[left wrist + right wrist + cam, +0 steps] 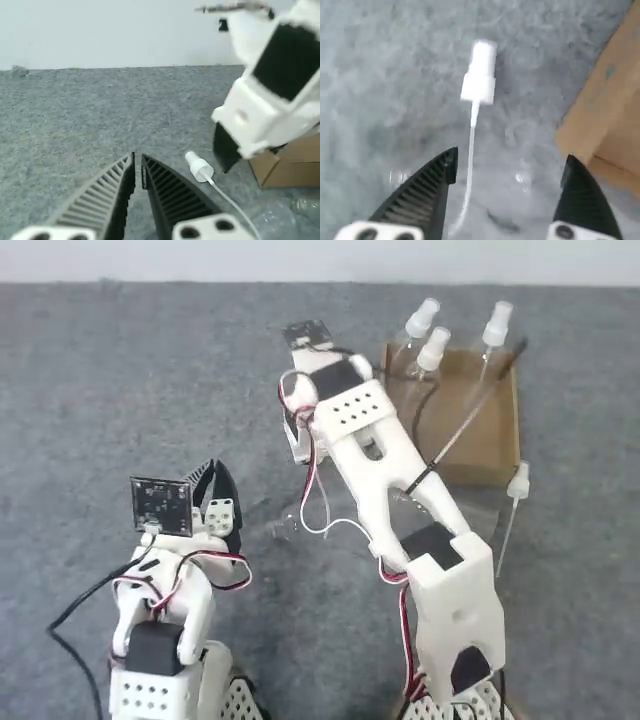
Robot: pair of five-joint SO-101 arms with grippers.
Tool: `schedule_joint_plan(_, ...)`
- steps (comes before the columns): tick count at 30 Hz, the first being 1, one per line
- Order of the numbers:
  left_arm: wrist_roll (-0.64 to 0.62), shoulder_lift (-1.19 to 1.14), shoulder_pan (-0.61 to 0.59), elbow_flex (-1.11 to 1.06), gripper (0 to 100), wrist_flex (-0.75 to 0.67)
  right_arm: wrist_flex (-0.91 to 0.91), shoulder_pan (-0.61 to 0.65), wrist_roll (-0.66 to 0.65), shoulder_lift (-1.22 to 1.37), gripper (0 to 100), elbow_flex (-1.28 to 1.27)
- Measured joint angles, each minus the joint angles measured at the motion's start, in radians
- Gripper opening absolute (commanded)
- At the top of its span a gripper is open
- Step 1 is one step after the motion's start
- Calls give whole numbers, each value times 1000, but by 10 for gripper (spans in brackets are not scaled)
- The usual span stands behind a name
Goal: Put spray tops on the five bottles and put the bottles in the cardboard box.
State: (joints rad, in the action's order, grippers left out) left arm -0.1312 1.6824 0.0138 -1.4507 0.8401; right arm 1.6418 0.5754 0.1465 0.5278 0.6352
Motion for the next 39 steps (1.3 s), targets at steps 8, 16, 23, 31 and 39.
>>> schedule_joint_plan(8,0,0,0,0,11,0,114,15,-292,-91,198,49)
schedule_joint_plan(16,0,0,0,0,11,0,114,-144,-528,-516,199,-367)
schedule_joint_plan(23,0,0,0,0,11,0,107,-388,-772,-802,199,-720)
schedule_joint_plan(31,0,0,0,0,11,0,-104,-414,-887,-813,303,-1037)
schedule_joint_plan(39,0,0,0,0,11,0,-368,-442,-913,-813,303,-1266)
